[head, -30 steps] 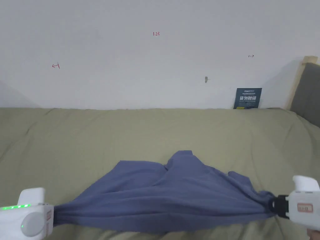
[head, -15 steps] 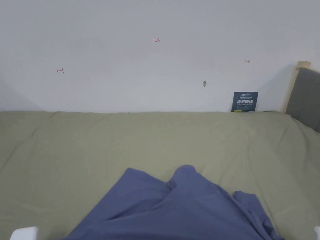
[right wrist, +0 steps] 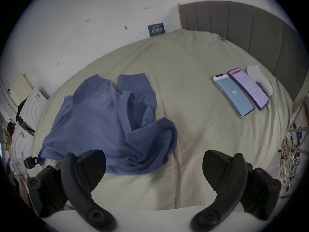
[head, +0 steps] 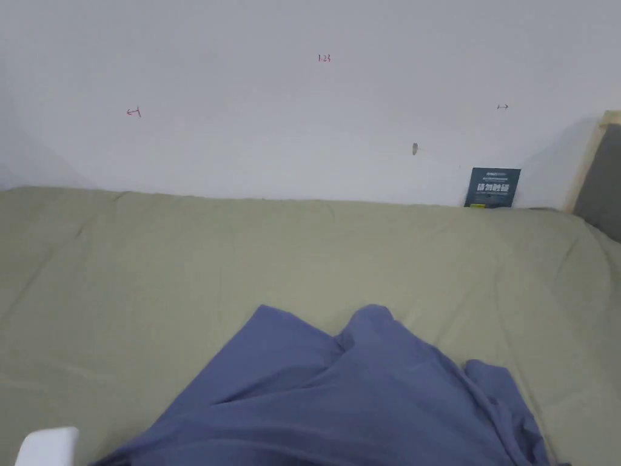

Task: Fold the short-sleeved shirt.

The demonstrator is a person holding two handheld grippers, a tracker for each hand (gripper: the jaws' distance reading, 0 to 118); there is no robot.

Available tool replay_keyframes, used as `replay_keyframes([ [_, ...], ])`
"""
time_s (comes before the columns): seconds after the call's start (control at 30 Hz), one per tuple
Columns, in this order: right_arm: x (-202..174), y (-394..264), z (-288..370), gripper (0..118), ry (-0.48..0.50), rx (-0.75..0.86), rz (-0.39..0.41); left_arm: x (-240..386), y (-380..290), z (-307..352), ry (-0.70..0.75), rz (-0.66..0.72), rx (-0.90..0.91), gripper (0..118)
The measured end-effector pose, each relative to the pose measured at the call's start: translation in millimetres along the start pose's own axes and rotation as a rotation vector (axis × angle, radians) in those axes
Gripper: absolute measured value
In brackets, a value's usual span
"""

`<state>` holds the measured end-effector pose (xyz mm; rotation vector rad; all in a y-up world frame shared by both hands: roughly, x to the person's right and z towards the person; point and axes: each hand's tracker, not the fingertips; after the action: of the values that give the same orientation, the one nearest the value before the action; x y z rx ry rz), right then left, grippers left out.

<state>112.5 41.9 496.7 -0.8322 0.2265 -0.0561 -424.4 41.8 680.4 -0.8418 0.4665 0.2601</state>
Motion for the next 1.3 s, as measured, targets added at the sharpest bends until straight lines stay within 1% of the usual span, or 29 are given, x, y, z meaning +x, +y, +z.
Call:
replay_keyframes([
  [0.03, -9, -2, 7, 113, 0.015, 0.003, 0.028, 0, -4, 10, -0.039, 0.024, 0.022, 111],
  [0.07, -21, -9, 17, 103, 0.028, 0.02, 0.048, 0, -9, 20, -0.097, 0.041, 0.031, 94],
  [0.1, -31, -17, 23, 81, 0.048, 0.034, 0.065, 1, -13, 33, -0.14, 0.055, 0.042, 50],
  [0.13, -40, -26, 28, 39, 0.043, 0.041, 0.077, 3, -18, 38, -0.141, 0.053, 0.052, 0],
  [0.17, -49, -35, 30, 0, 0.025, 0.049, 0.114, 5, -26, 42, -0.121, 0.094, 0.069, 0],
  [0.2, -57, -49, 34, 0, 0.027, 0.099, 0.125, 9, -22, 40, -0.061, 0.024, 0.079, 0],
  [0.23, -63, -56, 35, 0, 0.049, 0.071, 0.14, -8, -33, 26, -0.121, 0.035, 0.009, 0],
  [0.27, -68, -61, 34, 0, 0.068, 0.049, 0.139, -14, -37, 22, -0.139, 0.06, 0.011, 0],
  [0.3, -70, -63, 31, 0, 0.099, 0.039, 0.126, -19, -38, 18, -0.135, 0.063, 0.012, 0],
  [0.33, -73, -66, 30, 0, 0.1, 0.046, 0.123, -23, -38, 13, -0.126, 0.06, 0.008, 0],
  [0.37, -76, -68, 30, 0, 0.101, 0.047, 0.121, -14, -46, 27, -0.081, 0.019, 0.08, 0],
  [0.43, -81, -68, 31, 0, 0.107, 0.038, 0.124, -14, -52, 30, -0.048, 0.031, 0.072, 0],
  [0.53, -83, -66, 31, 0, 0.124, 0.036, 0.134, -31, -52, 23, -0.037, 0.1, 0.042, 0],
  [0.7, -88, -63, 31, 0, 0.128, 0.034, 0.156, -47, -46, 10, -0.014, 0.106, 0.027, 0],
  [0.73, -89, -61, 30, 0, 0.124, 0.027, 0.158, -50, -41, 6, -0.025, 0.118, 0.025, 3],
  [0.77, -90, -61, 30, 0, 0.125, 0.027, 0.159, -51, -33, 0, -0.025, 0.116, 0.017, 33],
  [0.8, -90, -59, 29, 0, 0.127, 0.028, 0.158, -52, -27, -8, -0.031, 0.113, 0.011, 79],
  [0.83, -91, -59, 29, 0, 0.126, 0.027, 0.159, -51, -24, -18, -0.035, 0.106, 0.005, 118],
  [0.87, -92, -59, 28, 0, 0.125, 0.024, 0.159, -42, -30, -39, 0.009, 0.033, 0.066, 116],
  [0.9, -92, -58, 27, 0, 0.122, 0.023, 0.156, -42, -17, -48, 0.005, 0.056, -0.028, 117],
  [1.0, -92, -57, 22, 0, 0.131, 0.004, 0.142, -24, -16, -92, 0.023, 0.004, -0.029, 117],
  [1.03, -92, -57, 21, 0, 0.128, 0.0, 0.138, -50, 0, -86, 0.021, -0.029, -0.06, 117],
  [1.07, -91, -57, 19, 0, 0.125, -0.004, 0.137, -51, 0, -94, 0.017, -0.047, -0.082, 115],
  [1.1, -91, -58, 18, 0, 0.122, -0.006, 0.137, -49, 0, -102, 0.03, -0.053, -0.09, 110],
  [1.13, -90, -58, 18, 0, 0.12, -0.008, 0.135, -47, 0, -106, 0.022, -0.062, -0.086, 96],
  [1.17, -90, -58, 17, 0, 0.116, -0.011, 0.137, -40, 9, -89, 0.01, -0.09, -0.099, 69],
  [1.23, -92, -60, 15, 0, 0.101, -0.011, 0.152, -33, 11, -85, 0.018, -0.077, -0.088, 46],
  [1.27, -91, -59, 14, 0, 0.104, -0.014, 0.153, -29, 13, -81, 0.009, -0.062, -0.095, 17],
  [1.3, -91, -59, 14, 0, 0.109, -0.02, 0.15, -40, 18, -88, -0.041, -0.015, -0.103, 7],
])
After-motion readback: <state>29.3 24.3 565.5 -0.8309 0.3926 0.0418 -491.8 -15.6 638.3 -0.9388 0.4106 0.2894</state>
